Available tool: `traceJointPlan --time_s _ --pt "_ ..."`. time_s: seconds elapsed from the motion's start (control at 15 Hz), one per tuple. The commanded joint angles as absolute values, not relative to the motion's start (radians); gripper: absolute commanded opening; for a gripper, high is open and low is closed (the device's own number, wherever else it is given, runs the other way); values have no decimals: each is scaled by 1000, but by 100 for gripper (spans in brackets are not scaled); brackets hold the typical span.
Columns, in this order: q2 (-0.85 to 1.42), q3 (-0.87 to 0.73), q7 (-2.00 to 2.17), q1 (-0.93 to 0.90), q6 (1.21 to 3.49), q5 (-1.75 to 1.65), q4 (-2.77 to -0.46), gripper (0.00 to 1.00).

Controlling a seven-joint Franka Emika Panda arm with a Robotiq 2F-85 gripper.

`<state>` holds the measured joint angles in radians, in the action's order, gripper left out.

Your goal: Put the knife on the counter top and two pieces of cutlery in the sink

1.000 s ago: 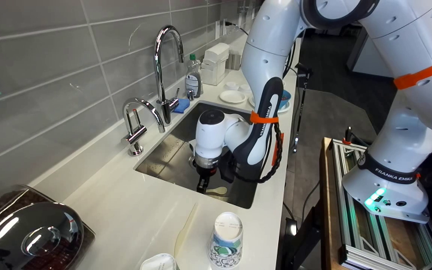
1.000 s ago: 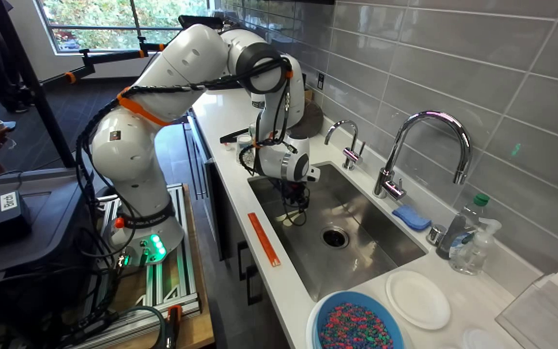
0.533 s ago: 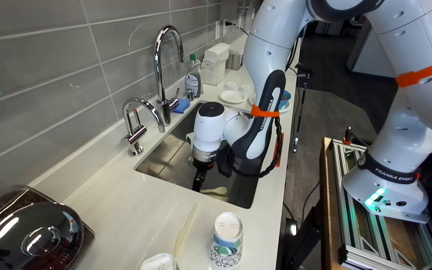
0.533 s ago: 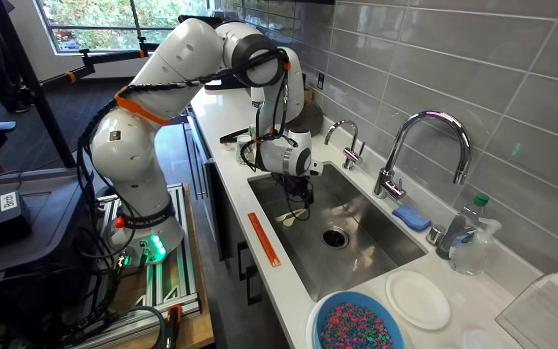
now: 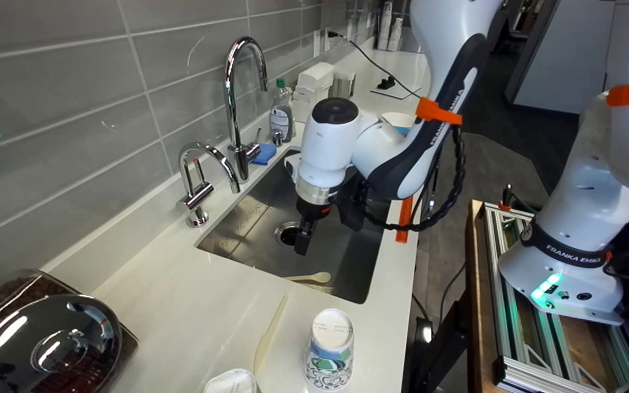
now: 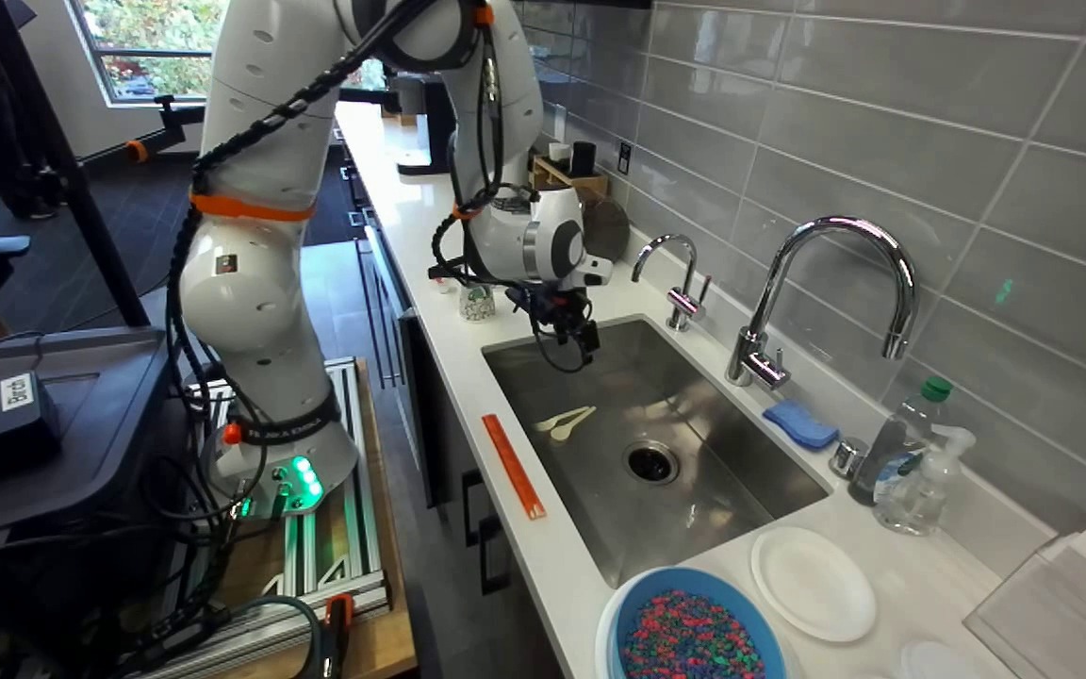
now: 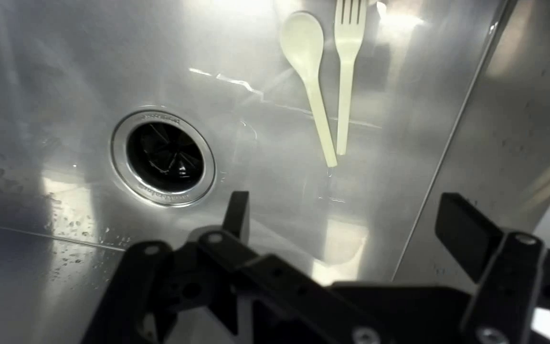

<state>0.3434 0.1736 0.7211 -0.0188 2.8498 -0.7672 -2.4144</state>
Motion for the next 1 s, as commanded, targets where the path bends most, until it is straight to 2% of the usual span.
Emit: traceJointPlan --time_s 0.0,0.47,0.53,0.93 --pt "109 214 794 -38 2772 -724 -2582 100" --pt "-133 283 862 -80 2741 -593 -2716 100" --pt "-54 266 834 -61 2776 -634 -2665 100" --pt "-113 278 845 -74 2764 -613 -2700 100"
